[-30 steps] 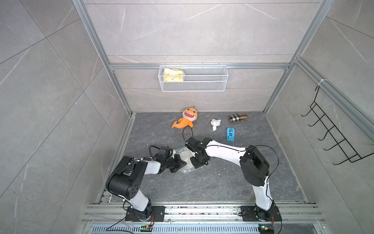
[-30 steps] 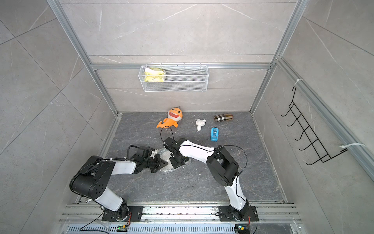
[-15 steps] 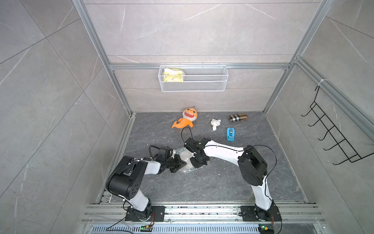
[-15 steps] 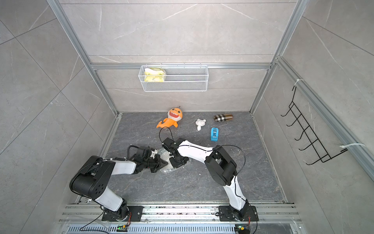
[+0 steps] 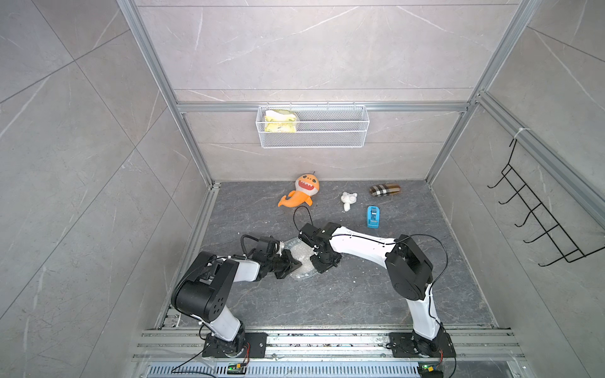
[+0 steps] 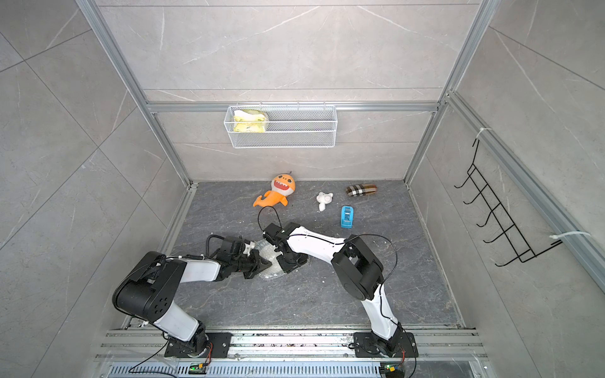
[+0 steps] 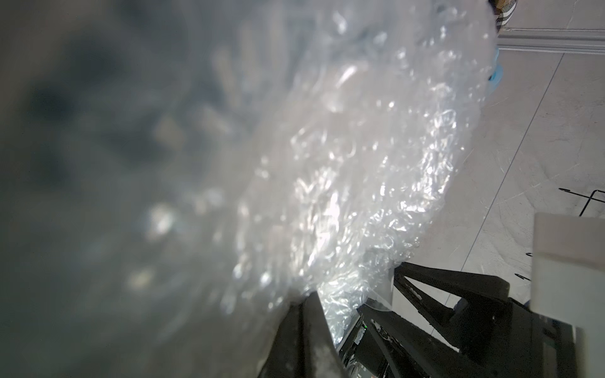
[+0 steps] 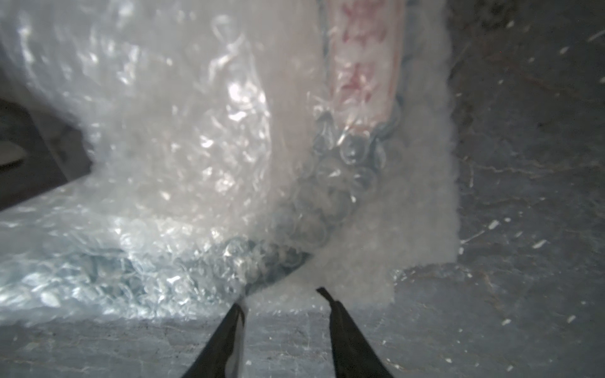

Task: Wrap dinner plates in bubble wrap
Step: Stick the tape on the bubble wrap.

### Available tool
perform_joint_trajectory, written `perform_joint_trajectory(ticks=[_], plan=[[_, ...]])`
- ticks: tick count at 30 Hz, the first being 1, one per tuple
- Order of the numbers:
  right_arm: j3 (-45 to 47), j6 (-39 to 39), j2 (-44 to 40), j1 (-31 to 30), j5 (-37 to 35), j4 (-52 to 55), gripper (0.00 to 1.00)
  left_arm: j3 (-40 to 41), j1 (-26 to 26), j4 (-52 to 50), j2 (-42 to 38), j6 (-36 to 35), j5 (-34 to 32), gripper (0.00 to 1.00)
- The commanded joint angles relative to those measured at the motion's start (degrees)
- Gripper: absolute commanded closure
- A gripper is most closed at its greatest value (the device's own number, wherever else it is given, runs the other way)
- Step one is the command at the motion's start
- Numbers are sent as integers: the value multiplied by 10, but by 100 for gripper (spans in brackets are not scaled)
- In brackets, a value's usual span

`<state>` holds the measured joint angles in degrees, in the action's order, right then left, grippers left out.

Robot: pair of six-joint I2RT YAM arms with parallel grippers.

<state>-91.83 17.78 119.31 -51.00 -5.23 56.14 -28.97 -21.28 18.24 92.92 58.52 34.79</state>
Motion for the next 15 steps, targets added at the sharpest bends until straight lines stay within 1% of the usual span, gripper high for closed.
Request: perform_joint_trajectory(ticks=[1, 2, 6, 9, 15], plan=[[-4, -11, -28, -3, -15, 18, 49, 36, -1, -141, 33, -1, -88, 95], [1, -12, -31, -3, -17, 10, 48, 35, -1, -143, 33, -1, -88, 95], [3, -16, -27, -1, -16, -7, 48, 34, -1, -147, 31, -2, -88, 95], [-3, -18, -21, -1, -6, -23, 51, 34, -1, -152, 27, -2, -89, 95], [-29, -27, -11, -1, 8, -17, 58, 37, -1, -157, 24, 0, -94, 95]])
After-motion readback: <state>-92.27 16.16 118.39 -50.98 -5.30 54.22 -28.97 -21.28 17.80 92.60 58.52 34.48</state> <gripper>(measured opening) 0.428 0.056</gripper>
